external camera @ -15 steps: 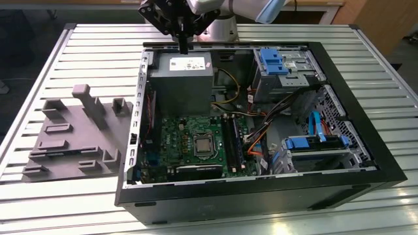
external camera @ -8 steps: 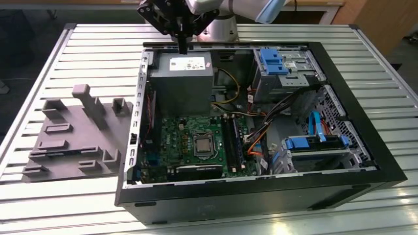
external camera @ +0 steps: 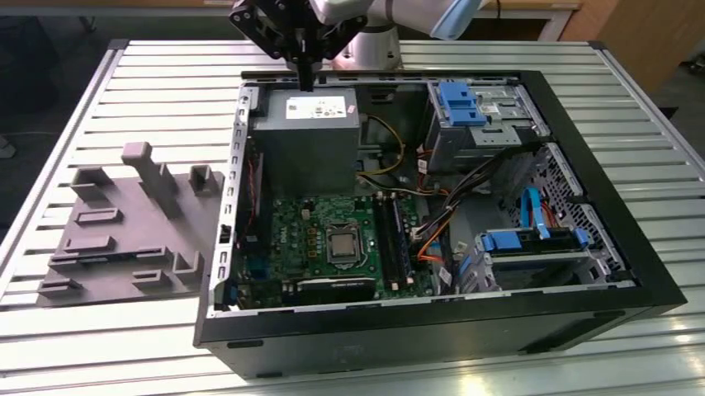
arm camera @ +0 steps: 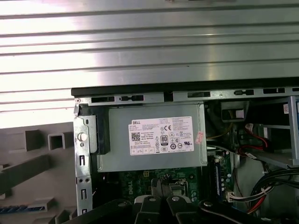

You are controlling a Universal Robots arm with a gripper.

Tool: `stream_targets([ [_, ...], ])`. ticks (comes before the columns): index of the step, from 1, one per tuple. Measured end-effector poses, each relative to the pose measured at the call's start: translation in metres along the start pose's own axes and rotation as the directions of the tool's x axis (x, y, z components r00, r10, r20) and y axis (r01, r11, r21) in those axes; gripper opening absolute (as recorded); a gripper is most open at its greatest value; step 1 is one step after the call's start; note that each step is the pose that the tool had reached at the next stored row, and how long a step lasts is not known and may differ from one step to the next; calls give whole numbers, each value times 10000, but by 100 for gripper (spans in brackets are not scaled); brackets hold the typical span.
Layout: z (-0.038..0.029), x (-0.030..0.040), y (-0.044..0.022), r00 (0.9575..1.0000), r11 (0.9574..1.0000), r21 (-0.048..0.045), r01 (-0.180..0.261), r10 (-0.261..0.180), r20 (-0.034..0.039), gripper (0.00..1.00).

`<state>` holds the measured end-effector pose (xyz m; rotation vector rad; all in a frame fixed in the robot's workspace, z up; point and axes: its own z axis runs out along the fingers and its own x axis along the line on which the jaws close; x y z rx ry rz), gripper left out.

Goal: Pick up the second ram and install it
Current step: 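Reach for the second ram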

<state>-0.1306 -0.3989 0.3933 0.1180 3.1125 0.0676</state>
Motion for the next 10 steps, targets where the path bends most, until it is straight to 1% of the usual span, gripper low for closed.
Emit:
stream_targets([
  [10,-1,42,-3,10000,10000,0,1,-1,0,11],
])
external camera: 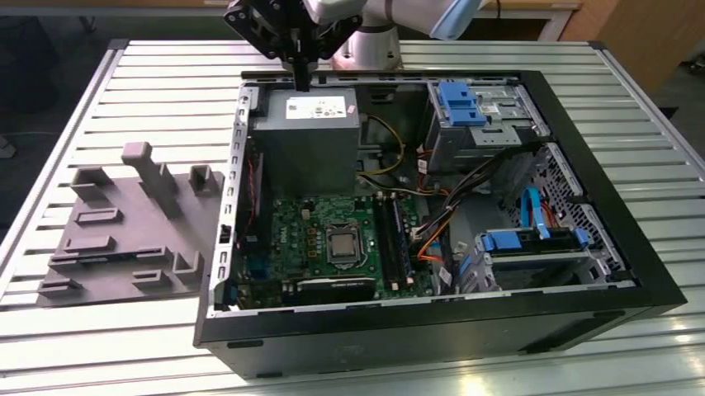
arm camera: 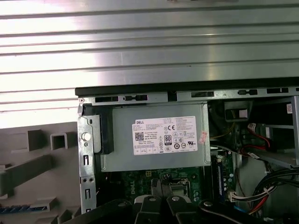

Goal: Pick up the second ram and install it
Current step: 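Reach for the second ram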

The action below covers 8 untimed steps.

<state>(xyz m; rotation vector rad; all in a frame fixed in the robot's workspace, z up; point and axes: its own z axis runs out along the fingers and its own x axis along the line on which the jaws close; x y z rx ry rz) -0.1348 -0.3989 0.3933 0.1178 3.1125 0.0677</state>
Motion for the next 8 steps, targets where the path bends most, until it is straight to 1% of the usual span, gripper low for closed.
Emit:
stream_targets([
  [8,0,19,-2,10000,10000,0,-1,1,0,11],
])
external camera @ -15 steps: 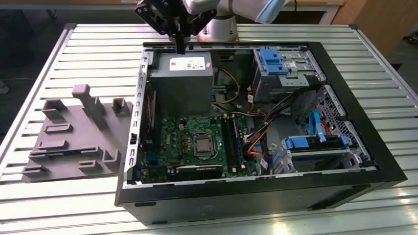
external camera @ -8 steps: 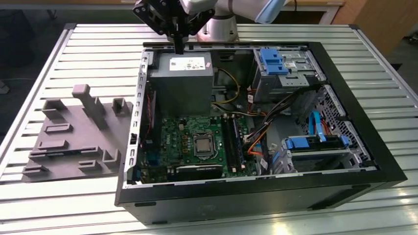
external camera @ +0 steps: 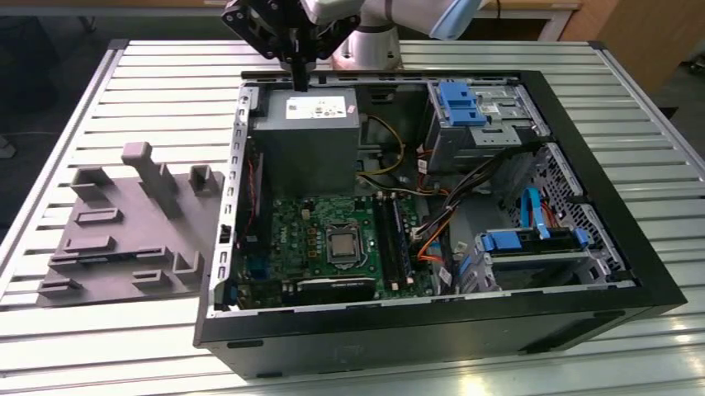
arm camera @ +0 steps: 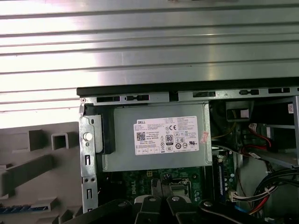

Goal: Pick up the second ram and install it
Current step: 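Reach for the second ram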

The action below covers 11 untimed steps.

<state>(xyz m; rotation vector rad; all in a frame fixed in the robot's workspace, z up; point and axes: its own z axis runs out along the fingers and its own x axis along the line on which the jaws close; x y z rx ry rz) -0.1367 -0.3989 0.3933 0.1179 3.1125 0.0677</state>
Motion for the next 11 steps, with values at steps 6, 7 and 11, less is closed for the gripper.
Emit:
stream_targets([
  [6,-1,27,-2,10000,10000,1,0,0,-1,11],
  [7,-1,32,-2,10000,10000,0,0,0,0,11],
  [11,-2,55,-4,10000,10000,0,0,0,0,11],
])
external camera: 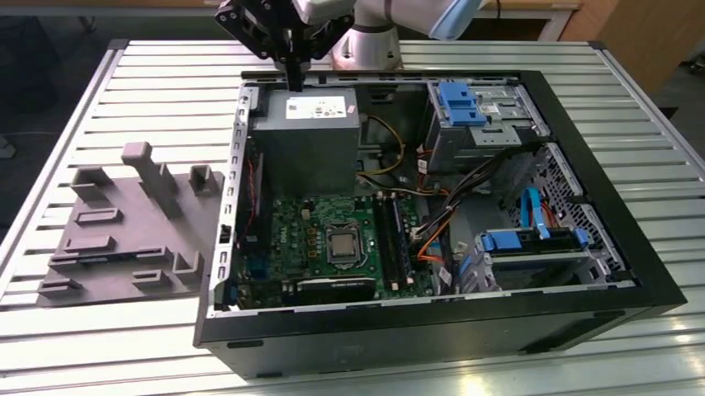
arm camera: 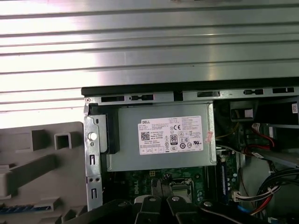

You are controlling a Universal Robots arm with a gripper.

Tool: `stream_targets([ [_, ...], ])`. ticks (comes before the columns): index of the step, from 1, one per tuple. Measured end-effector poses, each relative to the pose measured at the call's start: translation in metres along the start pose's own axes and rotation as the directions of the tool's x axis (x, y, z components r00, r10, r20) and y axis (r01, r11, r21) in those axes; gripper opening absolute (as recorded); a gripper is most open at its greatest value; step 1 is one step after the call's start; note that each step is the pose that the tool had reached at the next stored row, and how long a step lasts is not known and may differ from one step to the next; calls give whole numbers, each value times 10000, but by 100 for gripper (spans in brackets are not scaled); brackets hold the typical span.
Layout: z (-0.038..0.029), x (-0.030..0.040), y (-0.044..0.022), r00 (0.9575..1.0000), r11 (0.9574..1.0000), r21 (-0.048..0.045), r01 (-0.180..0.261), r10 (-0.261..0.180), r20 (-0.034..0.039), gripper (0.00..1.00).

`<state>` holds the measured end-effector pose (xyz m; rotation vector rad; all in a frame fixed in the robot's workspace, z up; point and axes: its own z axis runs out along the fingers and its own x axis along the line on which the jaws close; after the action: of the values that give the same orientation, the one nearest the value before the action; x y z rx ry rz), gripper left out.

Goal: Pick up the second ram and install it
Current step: 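Reach for the second ram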

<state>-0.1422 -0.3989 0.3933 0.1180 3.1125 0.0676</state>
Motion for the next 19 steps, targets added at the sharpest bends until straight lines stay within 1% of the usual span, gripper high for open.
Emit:
stream_targets([
  [8,-2,63,-5,10000,10000,0,0,0,2,11],
  [19,-5,196,-15,10000,10000,-2,1,-1,21,11],
])
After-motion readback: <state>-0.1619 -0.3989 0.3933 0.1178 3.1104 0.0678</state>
